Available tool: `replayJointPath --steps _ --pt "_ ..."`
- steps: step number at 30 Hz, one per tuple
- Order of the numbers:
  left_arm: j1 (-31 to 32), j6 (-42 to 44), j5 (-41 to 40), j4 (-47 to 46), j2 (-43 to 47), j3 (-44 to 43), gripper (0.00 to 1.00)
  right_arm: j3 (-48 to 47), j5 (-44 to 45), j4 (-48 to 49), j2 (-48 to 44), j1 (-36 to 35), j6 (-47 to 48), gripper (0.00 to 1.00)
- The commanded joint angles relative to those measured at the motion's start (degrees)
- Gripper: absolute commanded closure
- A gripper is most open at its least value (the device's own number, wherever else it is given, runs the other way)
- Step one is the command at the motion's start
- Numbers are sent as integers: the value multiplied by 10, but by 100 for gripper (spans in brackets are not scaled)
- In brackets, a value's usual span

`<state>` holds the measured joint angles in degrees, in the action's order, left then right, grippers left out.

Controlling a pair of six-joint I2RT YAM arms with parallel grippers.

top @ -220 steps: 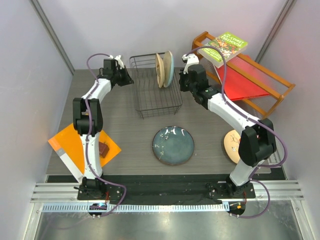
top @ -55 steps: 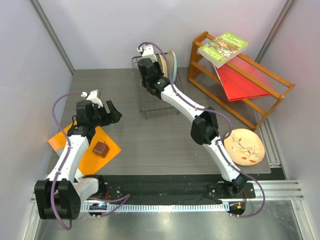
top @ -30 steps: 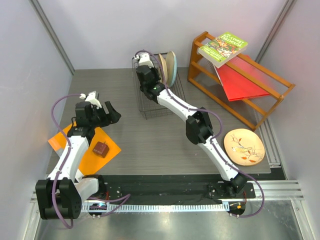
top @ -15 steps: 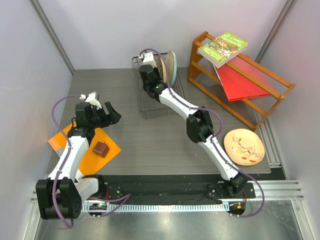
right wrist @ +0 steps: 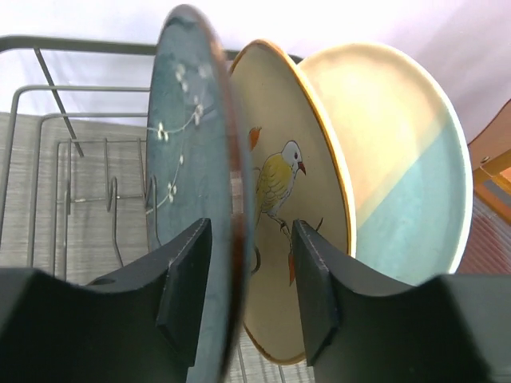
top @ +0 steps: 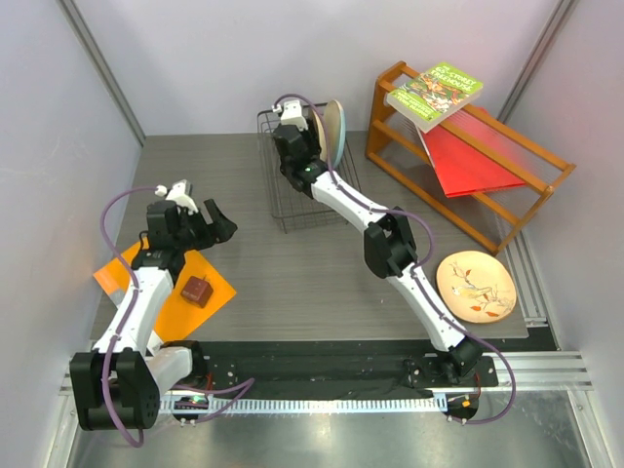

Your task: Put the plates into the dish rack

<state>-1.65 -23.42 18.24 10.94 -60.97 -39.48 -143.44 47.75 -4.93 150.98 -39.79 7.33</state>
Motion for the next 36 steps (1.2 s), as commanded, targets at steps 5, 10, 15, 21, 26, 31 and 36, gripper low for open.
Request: replayJointPath --steps 5,10,15,21,26,31,36 --pt "-5 -2 6 -40 30 4 18 32 43 24 -121 -26 33 47" --pt "-5 -14 -3 -33 46 -9 18 89 60 -45 -213 -51 26 46" --pt "-5 -32 52 -22 50 -38 18 274 -69 -209 -367 -42 -40 32" --pt "39 -65 124 -29 38 -42 18 593 -292 -285 -614 55 13 25" --pt "131 -69 168 -64 33 -15 22 741 -367 -340 -743 195 118 32" --pt "184 -66 183 -71 -12 -27 25 889 -408 -380 -875 229 221 35" --pt "242 -76 167 -85 -52 -41 25 984 -352 -386 -947 234 234 32"
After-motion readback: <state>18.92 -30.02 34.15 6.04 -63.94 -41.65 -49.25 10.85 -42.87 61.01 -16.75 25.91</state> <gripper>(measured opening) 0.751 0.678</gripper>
